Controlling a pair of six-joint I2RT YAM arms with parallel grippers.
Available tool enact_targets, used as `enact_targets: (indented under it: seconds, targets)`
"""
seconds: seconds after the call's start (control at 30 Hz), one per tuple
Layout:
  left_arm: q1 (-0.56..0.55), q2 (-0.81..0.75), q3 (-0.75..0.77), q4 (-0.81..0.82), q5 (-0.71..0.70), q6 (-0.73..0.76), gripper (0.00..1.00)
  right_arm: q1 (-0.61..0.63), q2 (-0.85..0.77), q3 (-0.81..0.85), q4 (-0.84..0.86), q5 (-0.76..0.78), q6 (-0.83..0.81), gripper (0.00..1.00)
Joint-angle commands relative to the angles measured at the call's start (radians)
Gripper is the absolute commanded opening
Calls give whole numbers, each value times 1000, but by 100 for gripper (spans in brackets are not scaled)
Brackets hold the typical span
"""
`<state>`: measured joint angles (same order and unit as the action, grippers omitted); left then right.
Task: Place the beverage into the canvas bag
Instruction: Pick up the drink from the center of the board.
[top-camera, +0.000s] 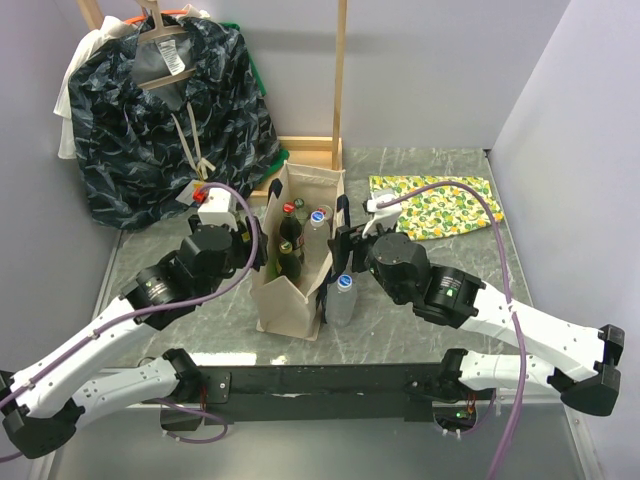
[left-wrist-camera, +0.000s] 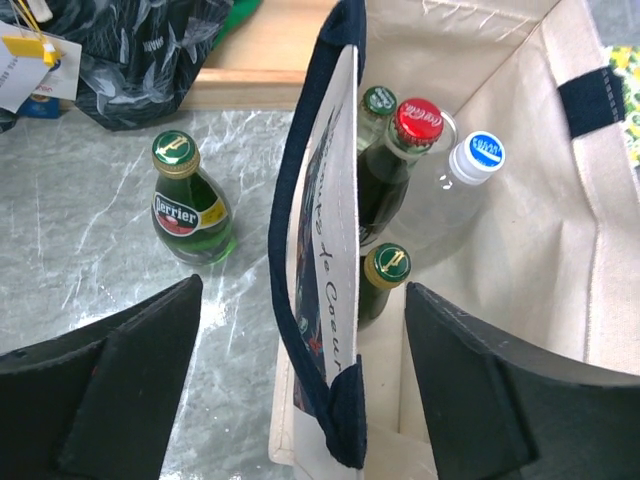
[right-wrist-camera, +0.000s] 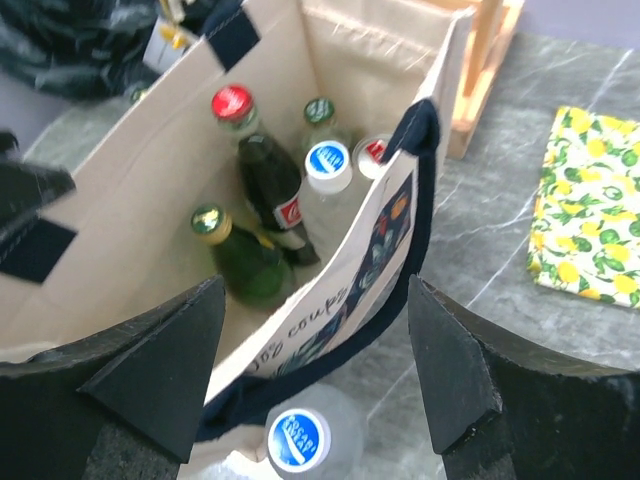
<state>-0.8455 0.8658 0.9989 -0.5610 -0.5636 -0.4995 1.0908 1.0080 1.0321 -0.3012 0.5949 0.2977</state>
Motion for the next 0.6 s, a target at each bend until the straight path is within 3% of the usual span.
enact_targets:
  seconds: [0.0, 0.17, 0.4, 0.57]
  targets:
    - [0, -30, 9, 47, -30, 16, 89, 3, -17, 3, -36, -55, 10, 80]
    - [0, -31, 1, 56, -50, 16, 99, 3, -25, -13, -76, -49, 37, 80]
    - [0, -24, -2, 69, -45, 22, 96, 3, -59, -18, -105, -104, 6, 81]
    - [2, -14, 7, 64, -47, 24, 96, 3, -43, 58, -234, -199, -57, 81]
